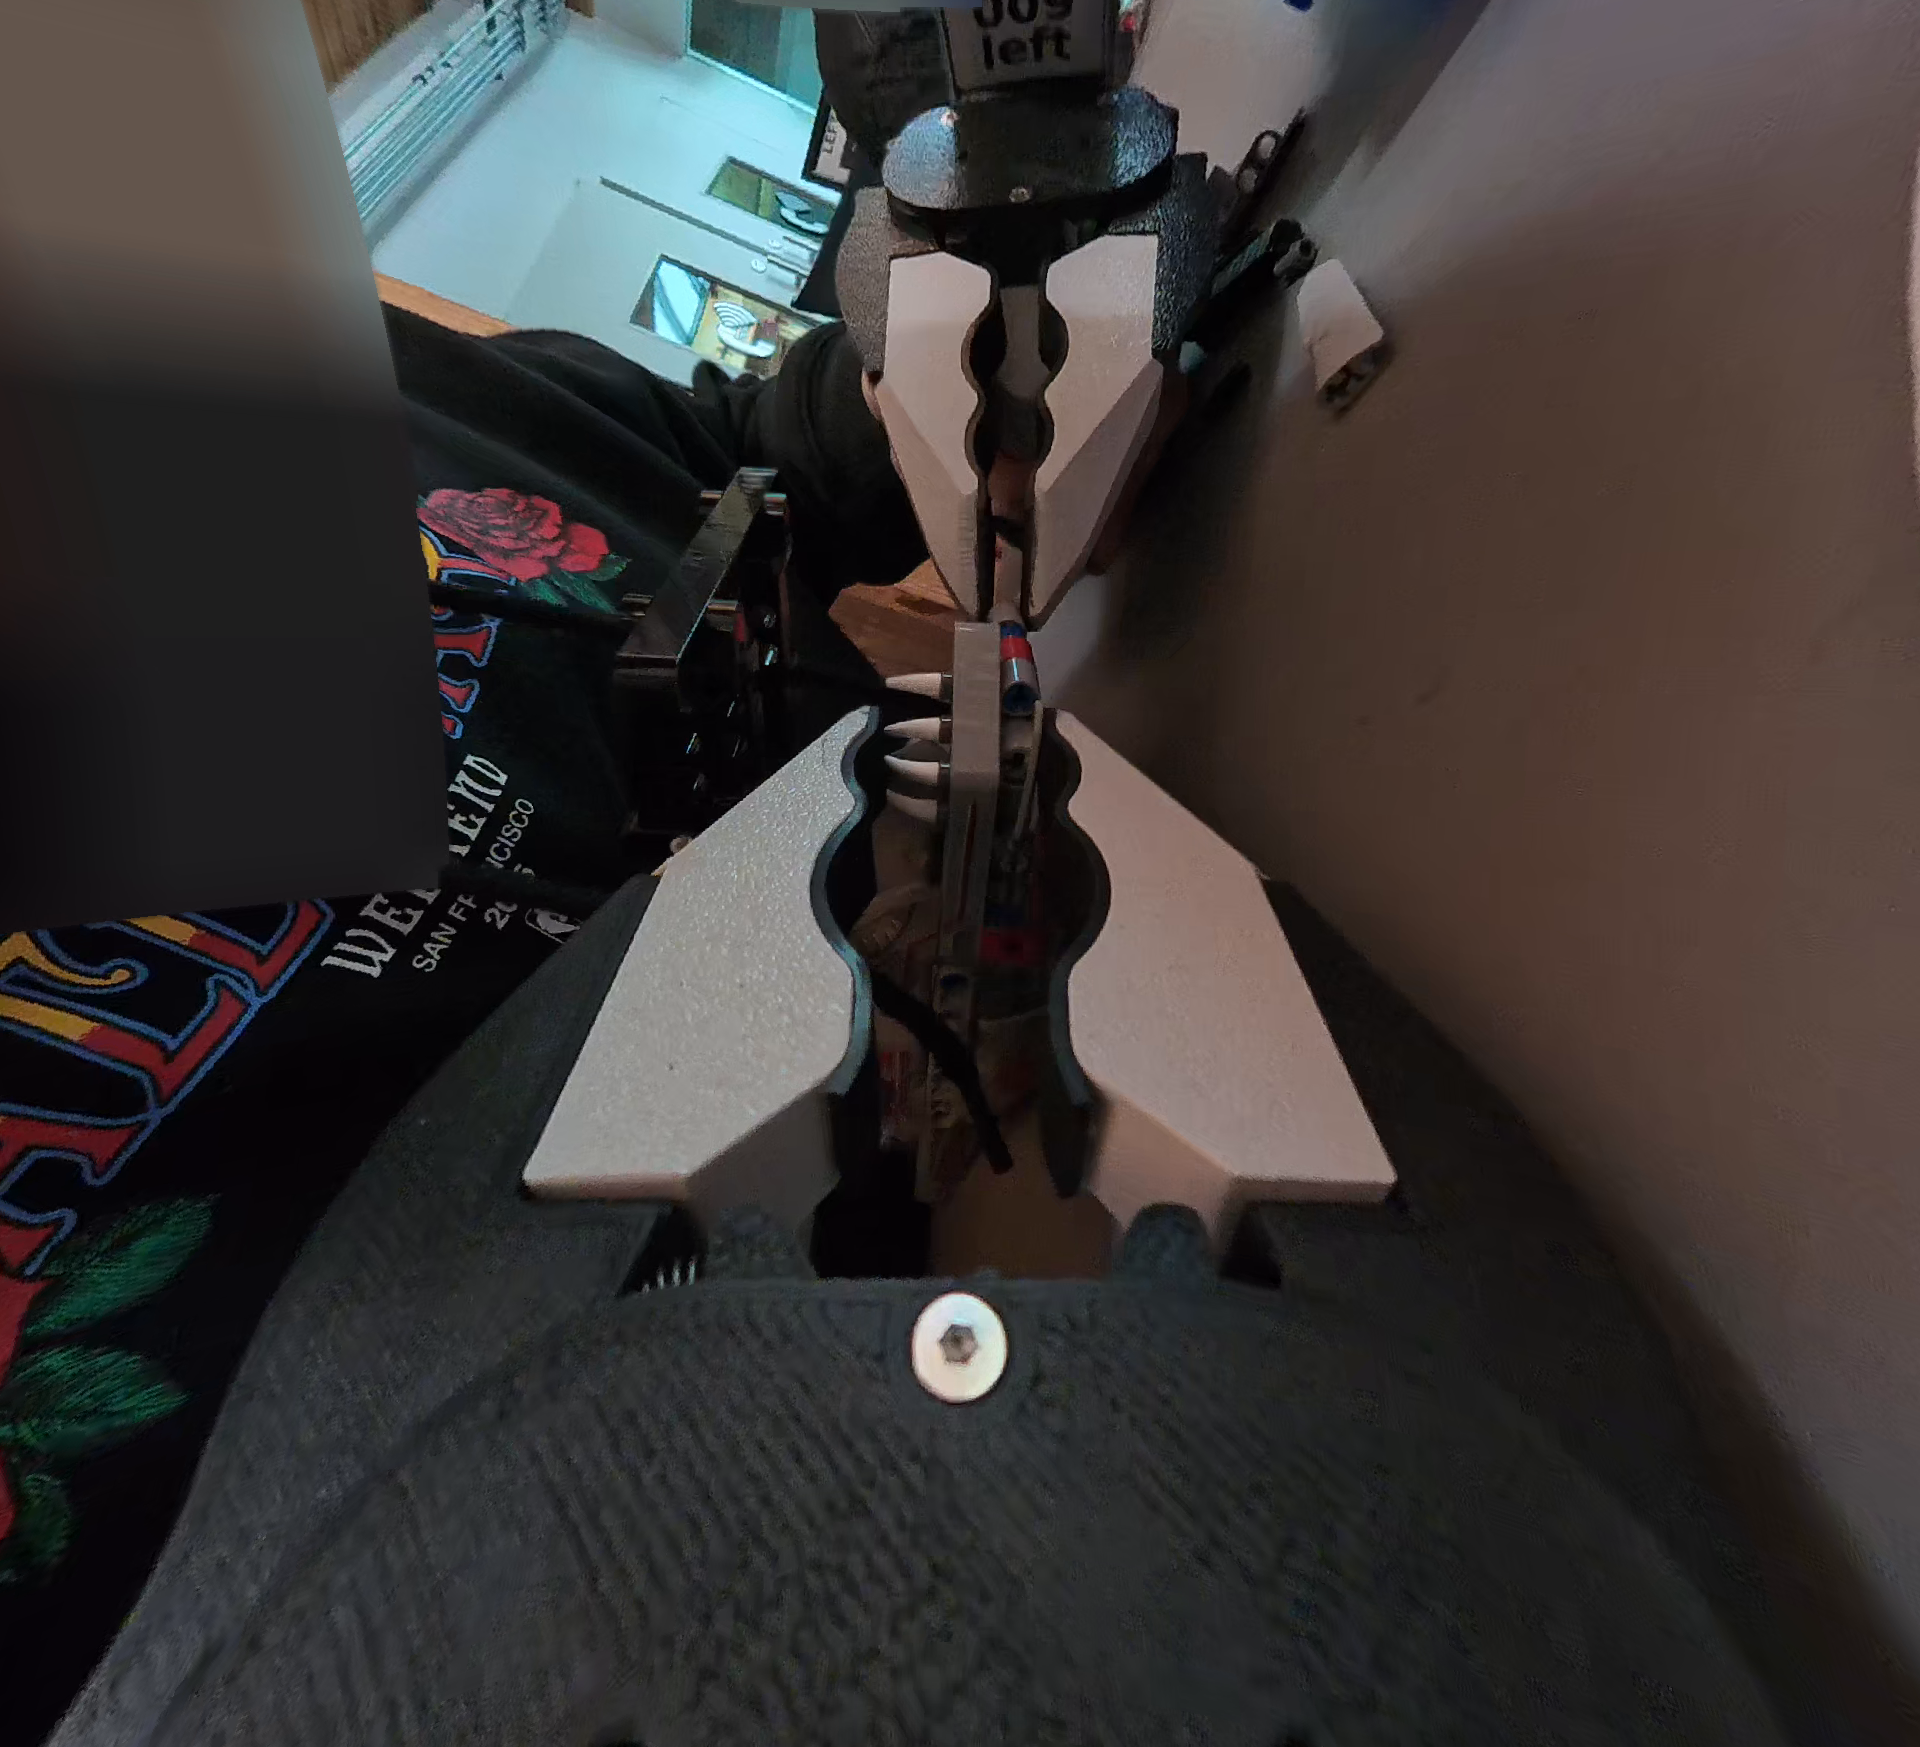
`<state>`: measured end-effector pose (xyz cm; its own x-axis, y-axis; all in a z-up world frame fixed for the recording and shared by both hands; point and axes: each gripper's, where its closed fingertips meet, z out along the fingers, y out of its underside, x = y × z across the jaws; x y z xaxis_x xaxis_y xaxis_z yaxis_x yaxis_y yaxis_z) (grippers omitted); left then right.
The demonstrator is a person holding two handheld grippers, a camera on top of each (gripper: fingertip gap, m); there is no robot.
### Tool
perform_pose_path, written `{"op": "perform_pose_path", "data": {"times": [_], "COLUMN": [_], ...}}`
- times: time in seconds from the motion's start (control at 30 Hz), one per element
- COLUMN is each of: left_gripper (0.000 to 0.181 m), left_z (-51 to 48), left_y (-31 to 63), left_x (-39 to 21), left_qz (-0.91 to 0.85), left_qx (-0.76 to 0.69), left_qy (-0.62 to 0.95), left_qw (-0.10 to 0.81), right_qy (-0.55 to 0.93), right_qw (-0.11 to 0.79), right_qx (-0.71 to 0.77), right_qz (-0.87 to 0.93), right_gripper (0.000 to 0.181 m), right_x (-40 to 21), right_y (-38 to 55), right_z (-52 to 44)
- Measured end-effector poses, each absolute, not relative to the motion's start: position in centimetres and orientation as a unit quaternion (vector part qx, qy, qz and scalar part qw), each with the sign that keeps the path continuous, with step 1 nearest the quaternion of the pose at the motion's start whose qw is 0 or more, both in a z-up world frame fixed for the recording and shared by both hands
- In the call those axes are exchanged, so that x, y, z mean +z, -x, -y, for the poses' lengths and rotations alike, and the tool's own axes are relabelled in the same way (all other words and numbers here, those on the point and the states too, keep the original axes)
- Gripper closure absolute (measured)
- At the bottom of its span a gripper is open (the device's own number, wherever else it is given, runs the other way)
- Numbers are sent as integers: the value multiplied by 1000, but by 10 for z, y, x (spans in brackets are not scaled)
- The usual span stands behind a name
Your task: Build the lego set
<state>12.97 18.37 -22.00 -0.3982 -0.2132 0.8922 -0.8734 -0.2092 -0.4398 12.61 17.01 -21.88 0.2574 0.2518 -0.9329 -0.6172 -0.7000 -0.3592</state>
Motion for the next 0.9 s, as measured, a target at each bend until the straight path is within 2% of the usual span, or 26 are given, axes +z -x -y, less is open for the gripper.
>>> {"op": "perform_pose_path", "data": {"times": [0.03, 0.17, 0.23, 0.3, 0.47, 0.67, 0.8, 0.9], "left_gripper": [177, 178, 178, 177, 177, 178, 177, 168], "left_z": [-183, -183, -183, -183, -183, -182, -183, -182], "left_y": [-130, -131, -132, -132, -132, -131, -134, -132], "left_x": [-220, -222, -224, -224, -224, -225, -226, -225], "left_qz": [570, 569, 569, 570, 573, 583, 598, 609], "left_qx": [613, 610, 606, 606, 605, 605, 605, 608], "left_qy": [-478, -485, -488, -488, -486, -482, -479, -471], "left_qw": [266, 264, 265, 265, 262, 249, 215, 192], "right_qy": [706, 741, 775, 756, 735, 743, 737, 724], "right_qw": [370, 389, 391, 413, 418, 398, 376, 360], "right_qx": [590, 542, 493, 505, 533, 538, 557, 575], "right_qz": [-128, -79, -58, -41, -26, -10, -76, -127], "right_gripper": [152, 150, 131, 149, 159, 159, 155, 151], "right_x": [-219, -222, -232, -222, -213, -216, -220, -224], "right_y": [-127, -131, -142, -144, -140, -136, -138, -133], "right_z": [-170, -168, -167, -168, -177, -179, -180, -178]}}
